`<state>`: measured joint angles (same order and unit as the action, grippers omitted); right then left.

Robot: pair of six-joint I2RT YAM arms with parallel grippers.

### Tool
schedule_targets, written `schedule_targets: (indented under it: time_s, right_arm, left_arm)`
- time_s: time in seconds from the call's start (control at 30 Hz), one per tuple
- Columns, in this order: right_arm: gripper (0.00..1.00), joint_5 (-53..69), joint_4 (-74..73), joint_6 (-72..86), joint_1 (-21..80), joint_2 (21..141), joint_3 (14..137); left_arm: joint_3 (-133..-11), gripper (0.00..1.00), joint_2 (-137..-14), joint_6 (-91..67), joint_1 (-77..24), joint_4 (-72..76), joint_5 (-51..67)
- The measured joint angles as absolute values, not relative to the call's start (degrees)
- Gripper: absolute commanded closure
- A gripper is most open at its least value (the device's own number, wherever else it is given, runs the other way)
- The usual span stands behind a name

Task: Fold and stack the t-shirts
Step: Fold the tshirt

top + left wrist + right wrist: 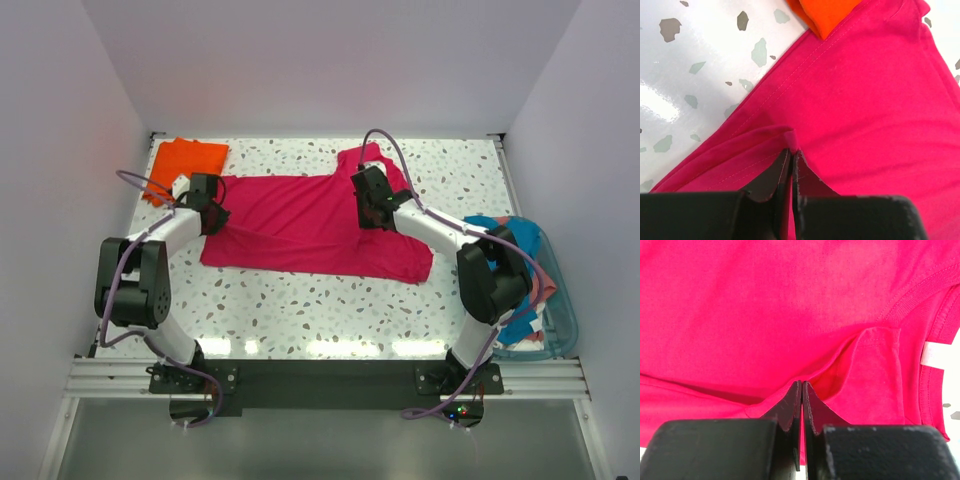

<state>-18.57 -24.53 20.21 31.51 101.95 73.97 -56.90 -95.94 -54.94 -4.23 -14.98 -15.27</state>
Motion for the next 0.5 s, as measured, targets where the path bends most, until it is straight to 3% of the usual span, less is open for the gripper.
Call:
schedule_targets:
  time_s: [0.5]
  right_arm:
    - [1.00, -18.6, -21.1, 18.3, 31.5, 98.5, 70.5]
  left_arm:
    - [-56.2, 1.00, -92.2, -54.9, -2.8, -15.8, -15.5]
